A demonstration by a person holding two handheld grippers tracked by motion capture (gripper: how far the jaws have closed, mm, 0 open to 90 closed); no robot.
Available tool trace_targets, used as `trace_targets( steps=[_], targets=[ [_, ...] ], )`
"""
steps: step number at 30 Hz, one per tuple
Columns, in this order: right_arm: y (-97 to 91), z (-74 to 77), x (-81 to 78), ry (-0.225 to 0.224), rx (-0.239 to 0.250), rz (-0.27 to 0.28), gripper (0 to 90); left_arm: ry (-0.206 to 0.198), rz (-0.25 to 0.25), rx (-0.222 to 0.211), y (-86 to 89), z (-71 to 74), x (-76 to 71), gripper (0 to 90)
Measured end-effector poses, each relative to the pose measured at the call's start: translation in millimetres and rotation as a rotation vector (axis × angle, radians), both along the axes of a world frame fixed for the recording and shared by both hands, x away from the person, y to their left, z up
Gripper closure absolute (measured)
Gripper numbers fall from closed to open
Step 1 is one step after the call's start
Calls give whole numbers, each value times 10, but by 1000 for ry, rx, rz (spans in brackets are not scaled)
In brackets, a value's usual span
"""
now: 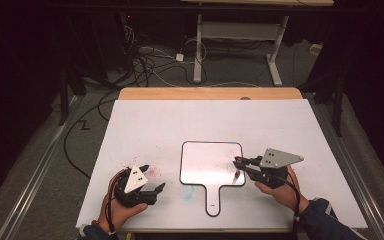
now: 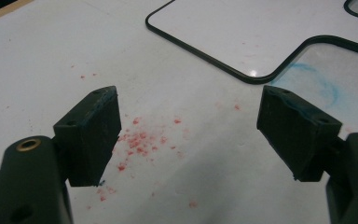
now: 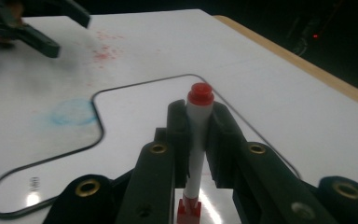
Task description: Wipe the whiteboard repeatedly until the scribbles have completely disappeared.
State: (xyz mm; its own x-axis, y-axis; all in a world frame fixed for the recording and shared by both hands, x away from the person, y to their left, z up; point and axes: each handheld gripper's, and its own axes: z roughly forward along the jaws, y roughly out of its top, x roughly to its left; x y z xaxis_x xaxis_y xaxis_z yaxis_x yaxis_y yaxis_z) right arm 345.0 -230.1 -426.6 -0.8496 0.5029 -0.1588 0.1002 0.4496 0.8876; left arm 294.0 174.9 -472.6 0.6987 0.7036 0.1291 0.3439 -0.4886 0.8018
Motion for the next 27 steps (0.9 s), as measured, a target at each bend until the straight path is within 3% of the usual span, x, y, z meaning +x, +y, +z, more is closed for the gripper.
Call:
trace_targets(
  steps=[3, 7, 10, 16, 23, 27],
  targets=[
    [-33, -13, 138, -2, 19, -45, 815, 5, -2, 10, -8, -9, 8, 208],
    [56, -32, 212, -8, 32, -50, 815, 4, -1, 7, -9, -5, 10, 208],
    [168, -43, 179, 17, 54, -11, 815, 5, -4, 7, -10, -9, 9, 208],
    [353, -47, 112, -7, 30, 47, 815, 3, -4, 7, -1, -7, 2, 208],
    [234, -65, 388, -60, 20, -48, 815, 8, -6, 7, -9, -14, 7, 208],
    [197, -66, 495, -45, 40, -78, 815, 8, -5, 5, -3, -14, 8, 208]
  ],
)
